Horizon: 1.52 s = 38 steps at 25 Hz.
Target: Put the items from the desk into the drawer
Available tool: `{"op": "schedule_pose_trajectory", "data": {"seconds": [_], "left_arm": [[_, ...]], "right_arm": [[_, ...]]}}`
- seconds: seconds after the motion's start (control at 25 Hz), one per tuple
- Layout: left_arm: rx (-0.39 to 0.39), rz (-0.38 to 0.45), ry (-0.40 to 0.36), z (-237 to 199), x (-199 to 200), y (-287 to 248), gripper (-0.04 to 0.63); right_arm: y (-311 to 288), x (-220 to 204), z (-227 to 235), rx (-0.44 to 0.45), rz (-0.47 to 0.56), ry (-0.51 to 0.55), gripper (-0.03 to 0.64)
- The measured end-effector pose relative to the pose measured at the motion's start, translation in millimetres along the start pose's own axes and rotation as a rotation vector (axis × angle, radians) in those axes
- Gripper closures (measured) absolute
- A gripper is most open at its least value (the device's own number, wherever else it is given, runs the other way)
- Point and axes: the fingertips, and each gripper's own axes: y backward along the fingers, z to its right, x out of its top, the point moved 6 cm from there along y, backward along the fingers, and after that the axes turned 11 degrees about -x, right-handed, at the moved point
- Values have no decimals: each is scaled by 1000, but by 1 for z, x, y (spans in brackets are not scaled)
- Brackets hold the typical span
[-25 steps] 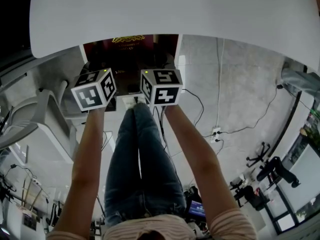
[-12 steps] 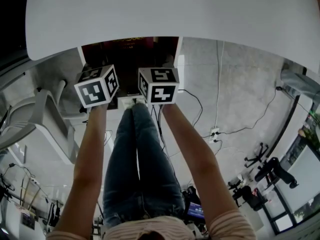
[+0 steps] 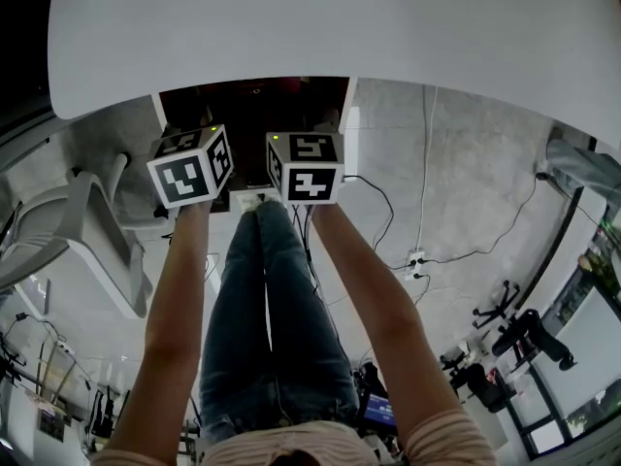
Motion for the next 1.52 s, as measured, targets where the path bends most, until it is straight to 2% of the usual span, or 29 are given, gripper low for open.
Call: {"op": "schedule_pose_trajectory", "data": {"seconds": [0.36,0.84,1.04,1.12,1.24,1.32,1.52], "left_arm": [[-4,-1,18,3,3,-1,423],[-1,-1,38,6,2,3,424],[11,48,-16,14,12,16,430],[20,70,-37,16,15,23,454],[31,100,-54,20,20,33,503],[27,124,-59,24,25,40,523],[-6,184,-88,40,36,68,577]], "right_arm": [[3,4,7,-45,-2,49,382],[9,4,5,-74,26,43,382],[22,16,2,-54,75,10,387],[31,24,2,-42,106,3,410],[45,36,3,-42,155,-3,502],[55,43,3,-39,179,-11,540],[84,50,0,0,219,-11,585]]}}
